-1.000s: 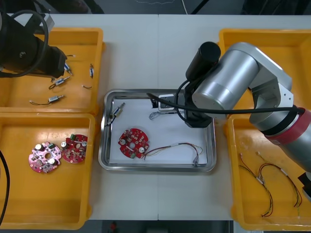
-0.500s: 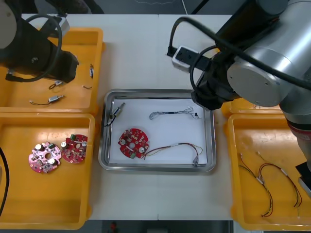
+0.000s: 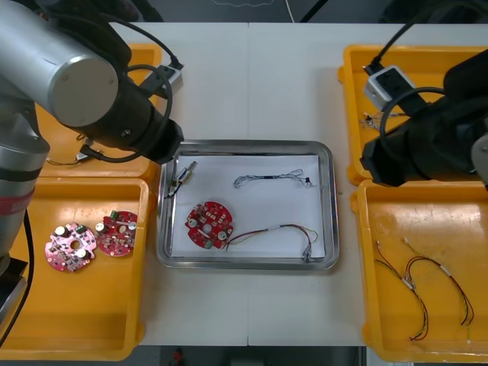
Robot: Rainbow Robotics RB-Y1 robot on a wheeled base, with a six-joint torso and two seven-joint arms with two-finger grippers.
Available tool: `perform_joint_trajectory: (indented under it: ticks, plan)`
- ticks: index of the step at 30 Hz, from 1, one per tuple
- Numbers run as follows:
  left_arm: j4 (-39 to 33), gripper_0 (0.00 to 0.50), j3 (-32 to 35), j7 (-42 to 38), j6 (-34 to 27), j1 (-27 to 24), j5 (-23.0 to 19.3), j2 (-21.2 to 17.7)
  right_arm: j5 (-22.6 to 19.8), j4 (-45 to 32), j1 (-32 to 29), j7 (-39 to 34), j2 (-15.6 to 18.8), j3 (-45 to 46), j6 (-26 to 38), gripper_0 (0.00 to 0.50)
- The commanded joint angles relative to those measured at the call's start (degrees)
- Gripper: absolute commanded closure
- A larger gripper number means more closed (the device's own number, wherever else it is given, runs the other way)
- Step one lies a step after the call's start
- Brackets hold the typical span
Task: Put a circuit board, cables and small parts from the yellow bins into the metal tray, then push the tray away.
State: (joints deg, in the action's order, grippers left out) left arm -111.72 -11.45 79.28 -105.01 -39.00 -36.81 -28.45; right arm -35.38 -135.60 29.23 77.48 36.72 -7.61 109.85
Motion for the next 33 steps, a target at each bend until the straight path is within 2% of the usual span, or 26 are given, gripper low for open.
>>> perform_joint_trajectory:
  ticks: [1, 6, 12, 20, 30, 32, 33]
  plan:
    - [1.1, 0.5, -5.3, -6.8, 4.5, -0.3, 0.7, 1.6, -4.2, -2.8, -6.3, -5.9, 4.4, 9.4, 0.2, 0.0]
    - [4.9, 0.5, -9.0, -6.8, 8.2, -1.3, 1.6, 2.5, -7.8, -3.5, -11.8, -7.5, 5.9, 17.1, 0.2, 0.0]
    - [10.4, 0.5, -13.3, -6.9, 11.8, -3.1, 3.2, 4.4, -9.0, -3.4, -17.8, -7.6, 7.1, 24.0, 0.2, 0.0]
    - [16.2, 0.499, -17.2, -6.9, 19.2, -3.8, 3.4, 5.1, -10.1, -1.3, -21.9, -8.6, 7.1, 26.6, 0.2, 0.0]
    - [16.9, 0.498, -18.1, -6.6, 20.1, -3.8, 4.8, 5.7, -11.3, 1.6, -24.1, -9.6, 7.0, 27.6, 0.2, 0.0]
    - [17.0, 0.477, -18.1, -6.4, 20.1, -3.8, 5.0, 5.8, -11.5, 3.1, -24.4, -9.7, 7.0, 27.7, 0.2, 0.0]
    - [17.0, 0.405, -18.1, -6.4, 20.1, -3.8, 5.3, 5.8, -11.6, 3.7, -24.5, -9.7, 7.0, 27.8, 0.2, 0.0]
